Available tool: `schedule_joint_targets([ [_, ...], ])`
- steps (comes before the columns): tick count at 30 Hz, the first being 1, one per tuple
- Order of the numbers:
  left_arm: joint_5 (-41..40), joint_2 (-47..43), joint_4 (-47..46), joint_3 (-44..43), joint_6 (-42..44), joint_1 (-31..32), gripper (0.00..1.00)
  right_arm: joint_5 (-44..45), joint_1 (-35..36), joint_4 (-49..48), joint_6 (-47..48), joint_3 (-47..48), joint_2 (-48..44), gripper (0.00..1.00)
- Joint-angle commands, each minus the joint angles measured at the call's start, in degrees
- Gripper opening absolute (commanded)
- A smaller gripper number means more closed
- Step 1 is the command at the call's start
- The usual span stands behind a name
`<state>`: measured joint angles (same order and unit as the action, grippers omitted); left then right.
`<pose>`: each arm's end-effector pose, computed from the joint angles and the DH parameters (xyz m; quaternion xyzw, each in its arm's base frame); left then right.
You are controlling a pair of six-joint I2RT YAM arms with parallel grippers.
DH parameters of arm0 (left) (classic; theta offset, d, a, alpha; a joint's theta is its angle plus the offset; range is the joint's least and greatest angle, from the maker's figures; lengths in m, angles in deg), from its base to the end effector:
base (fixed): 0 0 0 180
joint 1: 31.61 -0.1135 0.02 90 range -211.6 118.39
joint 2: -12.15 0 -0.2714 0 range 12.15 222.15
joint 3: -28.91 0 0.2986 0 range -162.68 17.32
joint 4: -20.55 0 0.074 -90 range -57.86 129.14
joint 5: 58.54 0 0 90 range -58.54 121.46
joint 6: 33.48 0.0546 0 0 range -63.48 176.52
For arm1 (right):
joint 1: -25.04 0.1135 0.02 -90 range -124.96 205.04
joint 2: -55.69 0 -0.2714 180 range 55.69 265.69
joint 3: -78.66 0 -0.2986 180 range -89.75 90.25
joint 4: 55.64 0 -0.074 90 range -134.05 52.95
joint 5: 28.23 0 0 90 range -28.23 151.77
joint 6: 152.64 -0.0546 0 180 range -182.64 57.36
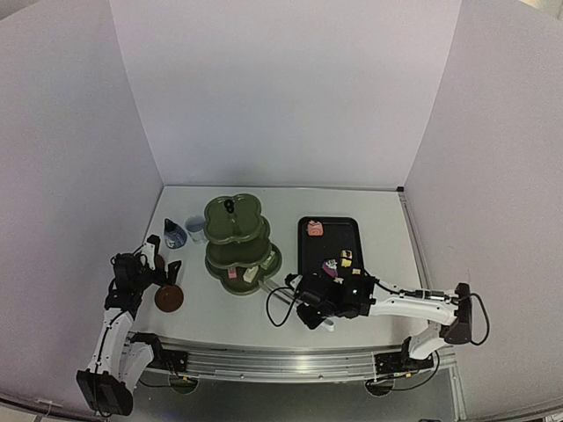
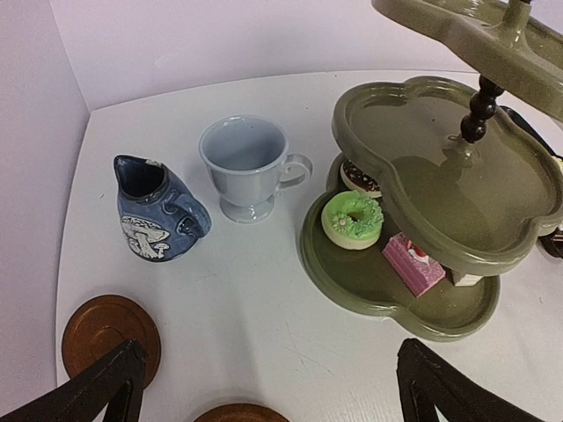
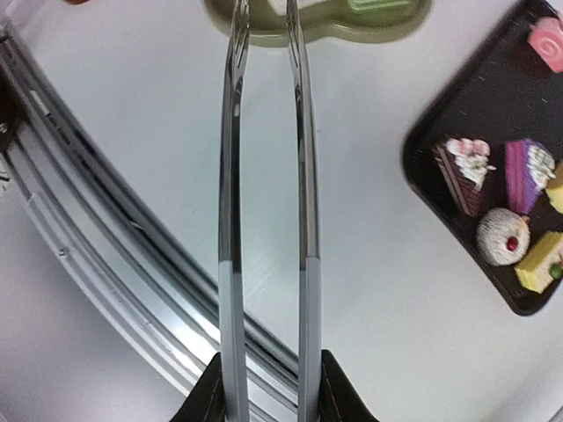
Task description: Serve the afternoon tea
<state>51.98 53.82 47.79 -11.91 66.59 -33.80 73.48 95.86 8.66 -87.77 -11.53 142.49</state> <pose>0.2268 -0.0105 0.2306 0.1494 0.8356 -0.0978 0.5196 0.1301 0.3404 0.2884 -0.3508 0.8979 0.1171 0.2385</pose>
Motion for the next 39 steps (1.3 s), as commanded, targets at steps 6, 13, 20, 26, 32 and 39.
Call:
schedule_joint_targets([
  [6, 3.64, 0.71, 0.47, -3.39, 0.64, 0.17, 1.0, 2.19, -13.25, 17.6, 8.17, -2.51, -7.45, 0.28],
  [13, 3.97, 1.38, 0.55, -3.28, 1.03, 0.15, 1.0, 1.48, -18.25, 21.99, 17.93, 0.66, -7.15, 0.28],
  [20, 4.87, 1.58, 0.85, -2.86, 3.44, 0.16, 1.0, -4.26, -20.83, 23.08, 26.65, 1.73, -3.58, 0.28],
  [26, 5.2, 1.86, 0.94, -2.74, 3.68, 0.17, 1.0, -5.17, -23.88, 25.17, 30.73, 2.25, 0.56, 0.28],
  [32, 5.07, 1.72, 1.24, -2.16, 3.97, 0.17, 1.0, -6.5, -24.76, 24.97, 30.35, 2.54, 1.05, 0.28],
  [39, 5.23, 2.78, 0.71, -2.15, 4.3, 0.18, 1.0, -5.01, -24.78, 24.93, 29.99, 3.61, -1.52, 0.28],
])
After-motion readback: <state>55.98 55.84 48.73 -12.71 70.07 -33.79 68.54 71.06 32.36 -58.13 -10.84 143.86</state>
